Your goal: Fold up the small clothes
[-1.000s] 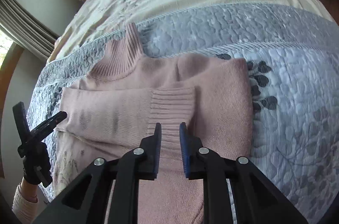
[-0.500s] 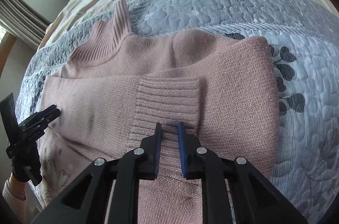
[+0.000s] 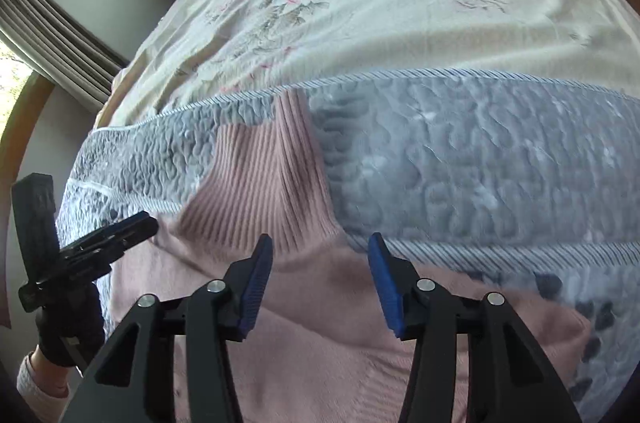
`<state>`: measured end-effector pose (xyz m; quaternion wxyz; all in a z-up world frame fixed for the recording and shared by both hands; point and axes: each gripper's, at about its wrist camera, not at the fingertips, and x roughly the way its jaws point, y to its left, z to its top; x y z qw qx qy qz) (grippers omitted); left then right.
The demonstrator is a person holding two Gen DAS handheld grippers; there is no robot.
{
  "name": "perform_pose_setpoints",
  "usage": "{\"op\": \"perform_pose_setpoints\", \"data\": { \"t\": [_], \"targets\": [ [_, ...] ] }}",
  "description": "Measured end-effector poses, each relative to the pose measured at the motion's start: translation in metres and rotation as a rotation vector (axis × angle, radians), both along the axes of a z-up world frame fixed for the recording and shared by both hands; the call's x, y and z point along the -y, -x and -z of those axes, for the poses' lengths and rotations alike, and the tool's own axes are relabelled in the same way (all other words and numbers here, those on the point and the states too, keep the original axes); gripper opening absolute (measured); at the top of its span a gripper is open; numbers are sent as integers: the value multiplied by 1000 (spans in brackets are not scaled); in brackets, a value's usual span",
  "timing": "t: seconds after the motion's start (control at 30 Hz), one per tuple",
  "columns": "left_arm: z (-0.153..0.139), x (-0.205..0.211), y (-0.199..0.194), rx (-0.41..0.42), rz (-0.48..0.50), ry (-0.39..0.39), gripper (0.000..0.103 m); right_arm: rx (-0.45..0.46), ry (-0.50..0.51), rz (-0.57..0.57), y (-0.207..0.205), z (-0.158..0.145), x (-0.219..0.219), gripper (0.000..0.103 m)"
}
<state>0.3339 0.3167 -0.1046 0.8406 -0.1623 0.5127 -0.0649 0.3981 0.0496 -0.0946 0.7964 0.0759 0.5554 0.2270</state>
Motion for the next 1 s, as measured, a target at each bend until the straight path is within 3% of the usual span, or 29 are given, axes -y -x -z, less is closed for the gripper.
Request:
{"op": "perform_pose_setpoints", "data": {
  "t": [0.07,0.27,0.37,0.43,0.5,0.53,0.57,0.8,1.0],
  "targets": [
    [8,4,-24,-25,-2,19,53,7,6,-1,-21,7,-15,56],
    [35,20,-74,-70,10,-23,54,-13,-34,25,-68,34,-46,61],
    [44,23,-86,-65,17,5,49,-16,22,13,-79,48,-58,61],
    [49,27,-90,-59,28,9,35,-13,41,1,-80,54,-61,50],
    [50,31,-92,-43,38,7,28,-16,31,-18,-79,55,-60,20],
    [50,33,-91,-35,48,15,19,-9,18,-26,-77,53,-59,18],
    [48,34,-89,-25,55,30,17,12,13,-33,-73,48,-57,18],
    [-2,30,-51,152,127,96,15,137,-76,-115,-26,-10,-37,17],
    [-33,28,8,233,219,126,15,182,-103,-209,35,-43,-22,16]
  ]
}}
